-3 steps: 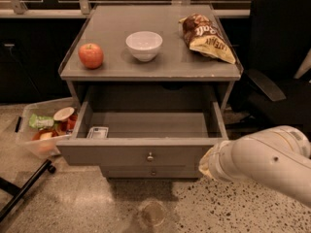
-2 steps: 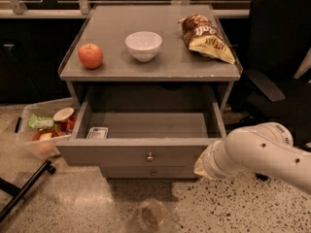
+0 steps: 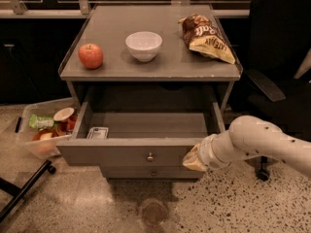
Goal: Close top drawer
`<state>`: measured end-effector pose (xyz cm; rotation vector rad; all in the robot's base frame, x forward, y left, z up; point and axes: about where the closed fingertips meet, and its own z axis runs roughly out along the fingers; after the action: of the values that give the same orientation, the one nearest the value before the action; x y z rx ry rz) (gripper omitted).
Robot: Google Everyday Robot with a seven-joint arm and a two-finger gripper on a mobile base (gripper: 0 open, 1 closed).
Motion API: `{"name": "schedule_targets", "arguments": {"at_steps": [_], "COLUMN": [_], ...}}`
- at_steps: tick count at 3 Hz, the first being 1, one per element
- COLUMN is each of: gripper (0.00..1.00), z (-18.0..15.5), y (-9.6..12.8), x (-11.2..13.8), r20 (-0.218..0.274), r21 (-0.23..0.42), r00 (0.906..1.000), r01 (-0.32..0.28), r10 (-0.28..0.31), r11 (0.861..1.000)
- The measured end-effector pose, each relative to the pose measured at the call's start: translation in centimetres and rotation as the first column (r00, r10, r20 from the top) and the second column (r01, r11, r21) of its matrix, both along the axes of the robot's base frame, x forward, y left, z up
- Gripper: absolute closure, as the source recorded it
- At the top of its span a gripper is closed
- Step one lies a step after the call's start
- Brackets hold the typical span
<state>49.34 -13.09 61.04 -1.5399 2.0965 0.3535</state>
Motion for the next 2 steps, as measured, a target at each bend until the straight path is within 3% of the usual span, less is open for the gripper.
{"name": "schedule_targets", "arguments": {"at_steps": [2], "gripper": [1.00], "z": [1.1], "y": [1.5], "x": [2.0], "r20": [0.024], "r21": [0.075], "r00": [0.9989], "r01": [0.039], "r10": [-0.041], "r11": [0.996]}}
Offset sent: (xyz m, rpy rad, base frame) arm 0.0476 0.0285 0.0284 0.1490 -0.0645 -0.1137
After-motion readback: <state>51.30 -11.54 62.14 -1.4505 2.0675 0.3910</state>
